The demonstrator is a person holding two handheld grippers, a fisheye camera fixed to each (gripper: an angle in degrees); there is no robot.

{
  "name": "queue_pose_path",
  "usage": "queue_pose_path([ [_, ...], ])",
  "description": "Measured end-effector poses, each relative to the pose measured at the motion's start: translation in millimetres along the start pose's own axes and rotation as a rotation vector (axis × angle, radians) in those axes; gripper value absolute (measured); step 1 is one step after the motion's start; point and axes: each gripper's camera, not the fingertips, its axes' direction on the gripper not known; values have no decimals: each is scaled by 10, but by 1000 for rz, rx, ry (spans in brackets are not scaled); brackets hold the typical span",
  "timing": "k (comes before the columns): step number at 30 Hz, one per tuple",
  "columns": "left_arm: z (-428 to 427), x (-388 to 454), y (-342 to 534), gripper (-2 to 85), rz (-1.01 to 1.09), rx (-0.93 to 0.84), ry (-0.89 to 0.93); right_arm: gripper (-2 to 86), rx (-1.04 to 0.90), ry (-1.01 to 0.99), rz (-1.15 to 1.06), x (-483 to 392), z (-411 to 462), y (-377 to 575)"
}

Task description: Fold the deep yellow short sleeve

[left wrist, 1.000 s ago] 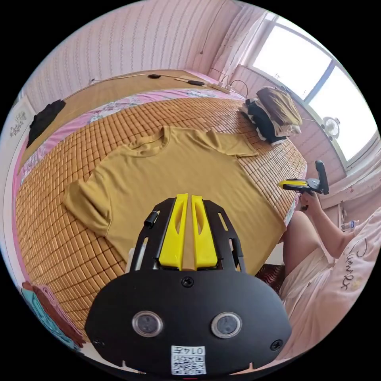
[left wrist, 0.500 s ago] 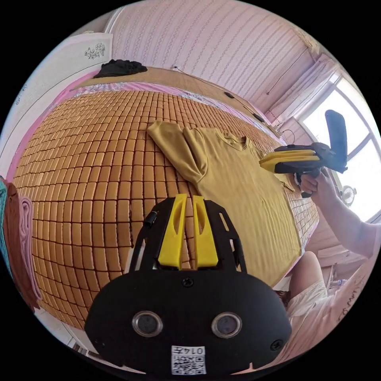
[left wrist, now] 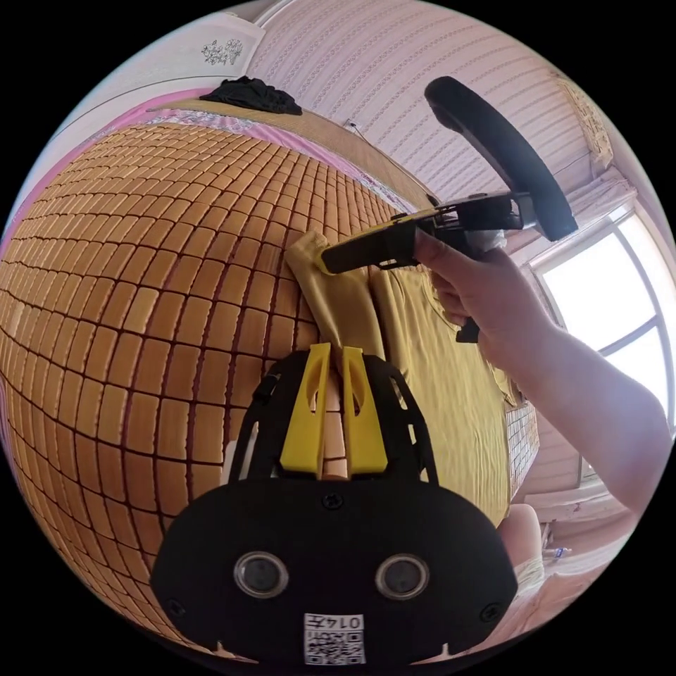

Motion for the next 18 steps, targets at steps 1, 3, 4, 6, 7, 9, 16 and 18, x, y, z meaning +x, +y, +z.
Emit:
queue_pose_path([
  [1, -19, -21, 19, 43, 12, -1, 2, 20, 66, -44, 12, 60, -132, 121],
  [3, -74, -33, 69, 48, 36, 6, 12, 15, 217, -165, 62, 208, -429, 471],
  [4, -145, -22, 122, 50, 65, 29, 41, 13, 320, -262, 82, 320, -627, 806],
  [6, -284, 8, 224, 50, 115, 77, 89, 13, 407, -276, 151, 486, -820, 1369],
  [7, -377, 28, 292, 51, 152, 98, 124, 15, 433, -241, 219, 595, -856, 1742],
  [9, -476, 56, 375, 51, 202, 96, 172, 20, 423, -234, 294, 752, -776, 2207],
  [16, -415, 369, 396, 51, 371, -53, 127, 62, 278, -264, 455, 1046, -472, 2917],
  [18, -364, 528, 373, 52, 424, -79, 115, 63, 286, -252, 468, 1062, -493, 2959],
])
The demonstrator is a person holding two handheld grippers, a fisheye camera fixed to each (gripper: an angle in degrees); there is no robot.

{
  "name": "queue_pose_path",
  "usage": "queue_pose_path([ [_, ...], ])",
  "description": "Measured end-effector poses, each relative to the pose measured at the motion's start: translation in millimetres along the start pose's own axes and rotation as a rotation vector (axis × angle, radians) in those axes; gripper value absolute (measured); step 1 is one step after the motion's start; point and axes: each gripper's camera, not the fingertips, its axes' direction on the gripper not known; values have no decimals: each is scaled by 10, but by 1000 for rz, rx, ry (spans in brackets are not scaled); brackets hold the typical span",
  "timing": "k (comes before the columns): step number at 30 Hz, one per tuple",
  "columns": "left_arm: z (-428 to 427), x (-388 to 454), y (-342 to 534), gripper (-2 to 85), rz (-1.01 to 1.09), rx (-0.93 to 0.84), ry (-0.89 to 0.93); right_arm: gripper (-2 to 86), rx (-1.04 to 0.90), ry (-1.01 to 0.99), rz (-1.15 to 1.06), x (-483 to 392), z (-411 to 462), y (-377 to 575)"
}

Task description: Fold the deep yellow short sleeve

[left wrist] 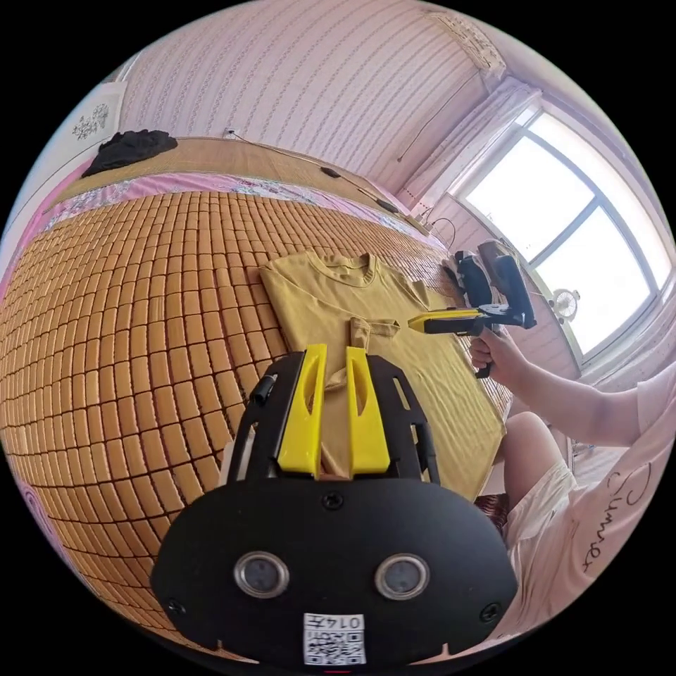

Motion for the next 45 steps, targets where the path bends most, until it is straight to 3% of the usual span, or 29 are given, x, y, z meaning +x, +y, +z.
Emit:
queue_pose_path([
  [8, 657, 399, -374, 88, 128, -198, -74, 78, -21, 29, 5, 53, 42, -70],
  [12, 1006, 375, -355, 38, 120, -335, -187, 24, -146, 34, 18, 102, 285, -260],
  [17, 556, 270, -80, -8, 31, -138, -149, 3, -27, -26, -126, -191, 17, -534],
  [22, -268, 33, 537, -10, -197, 222, -183, 0, 78, -122, -345, -927, -112, -1126],
  [27, -565, -165, 1079, -9, -363, 383, -269, 1, 42, -209, -504, -1810, 304, -1537],
  [31, -626, -384, 1479, -7, -526, 396, -270, 7, -110, -256, -677, -2431, 784, -1558],
  [36, -701, -648, 1955, 31, -613, 333, -197, 23, -30, -294, -647, -2230, 521, -1592],
  [41, -809, -705, 2142, 49, -605, 284, -190, 6, -149, -58, -508, -1774, 634, -1543],
  [45, -825, -675, 1918, 43, -503, 271, -294, -1, -231, 52, -443, -1750, 931, -1461],
])
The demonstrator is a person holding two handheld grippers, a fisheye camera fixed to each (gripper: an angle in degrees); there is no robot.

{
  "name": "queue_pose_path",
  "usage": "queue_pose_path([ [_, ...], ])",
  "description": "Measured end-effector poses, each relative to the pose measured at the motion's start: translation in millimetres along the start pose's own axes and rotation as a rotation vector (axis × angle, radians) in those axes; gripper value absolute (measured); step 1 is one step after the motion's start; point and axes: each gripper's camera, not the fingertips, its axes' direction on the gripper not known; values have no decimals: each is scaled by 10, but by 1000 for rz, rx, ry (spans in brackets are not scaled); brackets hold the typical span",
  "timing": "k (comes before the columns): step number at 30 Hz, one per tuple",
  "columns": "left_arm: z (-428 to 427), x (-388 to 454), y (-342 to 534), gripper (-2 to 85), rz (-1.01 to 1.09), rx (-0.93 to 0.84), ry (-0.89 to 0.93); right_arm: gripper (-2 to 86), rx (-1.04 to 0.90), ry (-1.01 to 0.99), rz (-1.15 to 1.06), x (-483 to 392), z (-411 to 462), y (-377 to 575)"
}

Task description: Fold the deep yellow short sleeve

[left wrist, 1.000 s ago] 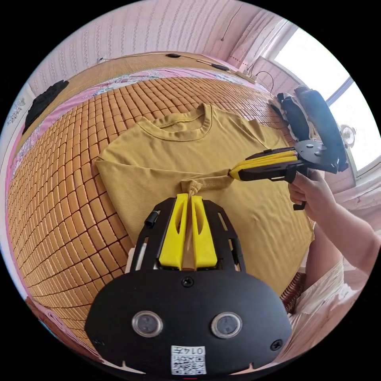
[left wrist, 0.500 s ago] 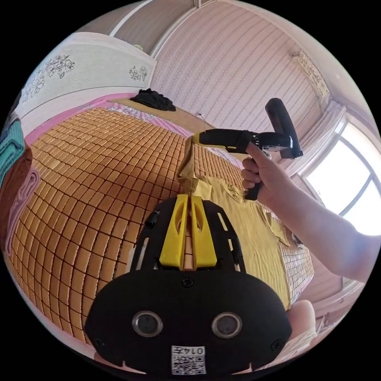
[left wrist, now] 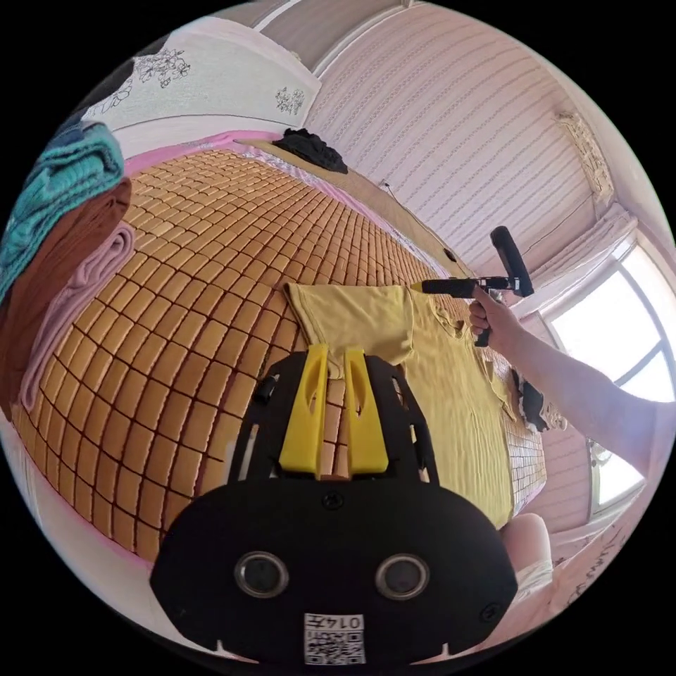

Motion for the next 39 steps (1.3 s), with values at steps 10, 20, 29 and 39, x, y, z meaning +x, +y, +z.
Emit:
queue_pose_path([
  [10, 704, 49, -669, 7, 245, -208, -288, -4, -28, 108, 46, -228, 198, -195],
  [20, 466, 52, -784, 57, 266, -130, -207, -6, 373, -25, 77, -319, -739, 736],
  [29, -61, 634, 652, 65, 485, -379, 82, -2, -58, 193, 353, -653, -891, 3438],
  [39, -124, 698, 827, 66, 385, -374, 10, 6, -43, 20, 468, -1121, -778, 4016],
])
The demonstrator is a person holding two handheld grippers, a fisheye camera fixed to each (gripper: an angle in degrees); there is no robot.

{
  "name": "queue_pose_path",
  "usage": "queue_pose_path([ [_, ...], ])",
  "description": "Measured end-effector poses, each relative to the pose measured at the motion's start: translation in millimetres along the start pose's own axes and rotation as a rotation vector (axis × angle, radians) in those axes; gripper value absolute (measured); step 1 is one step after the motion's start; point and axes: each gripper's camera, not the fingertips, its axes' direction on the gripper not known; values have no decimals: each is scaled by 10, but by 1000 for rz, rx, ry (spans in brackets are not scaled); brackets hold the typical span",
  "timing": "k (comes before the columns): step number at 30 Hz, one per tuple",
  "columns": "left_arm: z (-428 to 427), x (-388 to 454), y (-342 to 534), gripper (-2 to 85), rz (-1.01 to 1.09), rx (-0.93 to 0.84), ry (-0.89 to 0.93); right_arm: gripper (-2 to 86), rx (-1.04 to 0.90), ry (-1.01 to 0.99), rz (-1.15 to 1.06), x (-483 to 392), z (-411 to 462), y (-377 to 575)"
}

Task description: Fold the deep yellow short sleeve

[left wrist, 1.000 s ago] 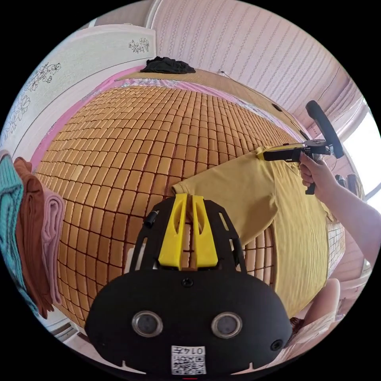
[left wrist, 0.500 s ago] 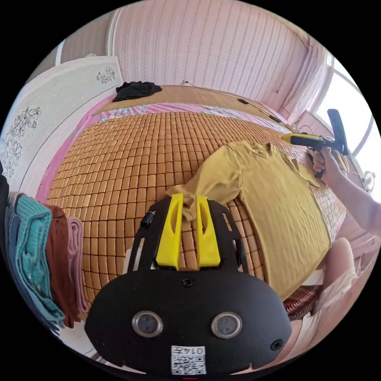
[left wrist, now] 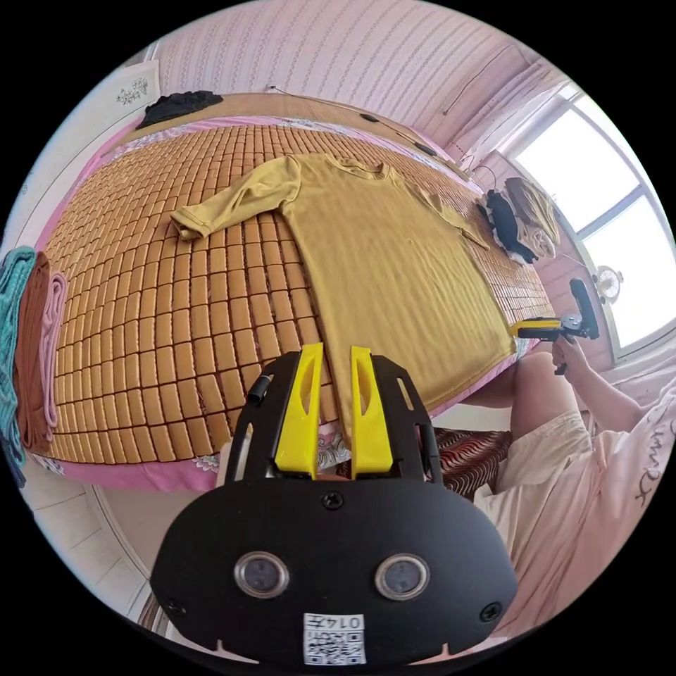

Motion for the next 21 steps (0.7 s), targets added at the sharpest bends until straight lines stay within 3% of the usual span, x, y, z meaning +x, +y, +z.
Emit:
queue_pose_path([
  [5, -94, -286, -110, 65, -97, 105, -61, 10, 30, -31, -216, -583, -67, -545],
  [13, -107, -1135, -383, 65, -274, 288, -81, 40, 47, -11, -702, -2305, -98, -2047],
  [21, -54, -1687, -538, 71, -249, 307, 28, 82, -66, 89, -901, -3568, 355, -3223],
])
